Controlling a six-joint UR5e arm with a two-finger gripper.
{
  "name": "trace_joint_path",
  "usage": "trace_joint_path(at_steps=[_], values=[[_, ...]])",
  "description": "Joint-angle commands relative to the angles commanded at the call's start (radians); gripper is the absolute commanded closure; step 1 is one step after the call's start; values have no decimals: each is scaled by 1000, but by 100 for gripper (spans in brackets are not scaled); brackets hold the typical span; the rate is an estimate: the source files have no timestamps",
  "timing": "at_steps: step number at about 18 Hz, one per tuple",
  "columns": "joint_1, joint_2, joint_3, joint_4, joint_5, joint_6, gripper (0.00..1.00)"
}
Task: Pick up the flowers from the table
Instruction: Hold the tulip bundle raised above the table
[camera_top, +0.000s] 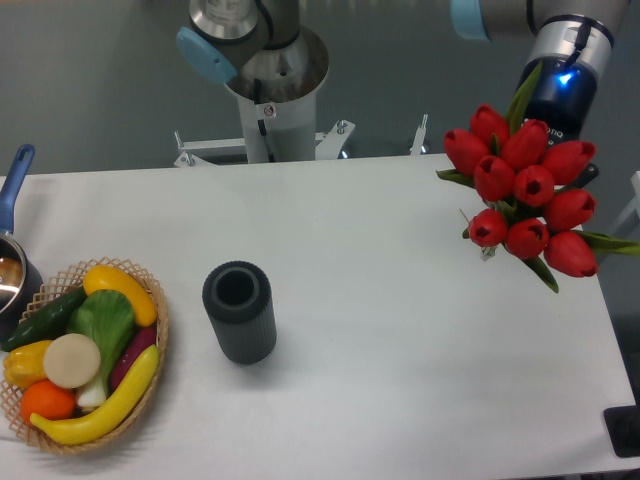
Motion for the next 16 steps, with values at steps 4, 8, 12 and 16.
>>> trace_joint_path(at_steps=[4, 8, 12, 16], values=[[0, 0, -2, 2, 0, 2, 72], [0, 0, -6, 2, 0, -2, 72], [-3, 2, -11, 2, 0, 2, 72], [-5, 2, -9, 2, 0, 2, 72]])
